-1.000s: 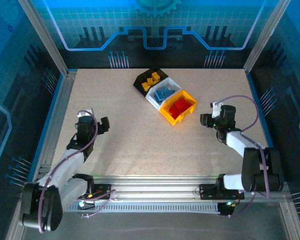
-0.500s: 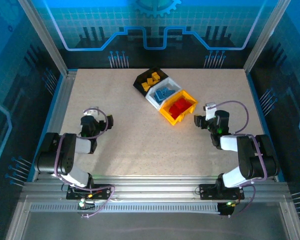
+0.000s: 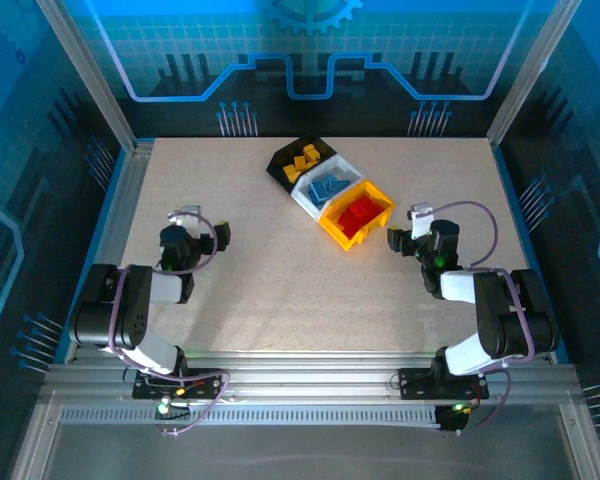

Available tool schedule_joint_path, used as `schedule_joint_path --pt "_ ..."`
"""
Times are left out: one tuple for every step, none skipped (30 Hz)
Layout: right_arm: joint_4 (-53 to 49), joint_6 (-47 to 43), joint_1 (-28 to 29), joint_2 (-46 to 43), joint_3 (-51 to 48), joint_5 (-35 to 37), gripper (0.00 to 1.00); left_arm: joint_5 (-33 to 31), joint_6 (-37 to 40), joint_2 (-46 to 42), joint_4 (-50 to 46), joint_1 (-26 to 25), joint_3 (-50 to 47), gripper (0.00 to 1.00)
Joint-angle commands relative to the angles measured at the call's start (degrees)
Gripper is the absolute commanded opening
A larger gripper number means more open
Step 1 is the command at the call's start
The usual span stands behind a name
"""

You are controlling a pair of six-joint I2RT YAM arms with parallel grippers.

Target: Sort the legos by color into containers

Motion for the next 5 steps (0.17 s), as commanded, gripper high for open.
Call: schedule_joint_path --pt "2.4 -0.7 0.0 0.3 0.2 0.8 0.72 2.2 1.4 -0.4 -0.5 0.1 0.9 0.99" --pt "2.4 -0.7 -0.1 0.3 0.2 0.7 0.73 2.2 1.4 -0.4 -0.5 0.1 1.0 0.99" --pt "2.5 -0.7 -0.2 0.3 0.1 0.8 0.73 2.2 1.4 -0.4 -0.5 0.2 0.9 0.99" --pt "2.5 -0.7 -0.1 0.3 0.2 0.8 0.73 2.2 1.4 -0.3 -0.4 0.1 0.9 0.99" --pt "2.6 -0.7 -0.1 0.3 0.1 0.7 0.73 2.2 1.3 -0.4 -0.4 0.1 0.8 0.99"
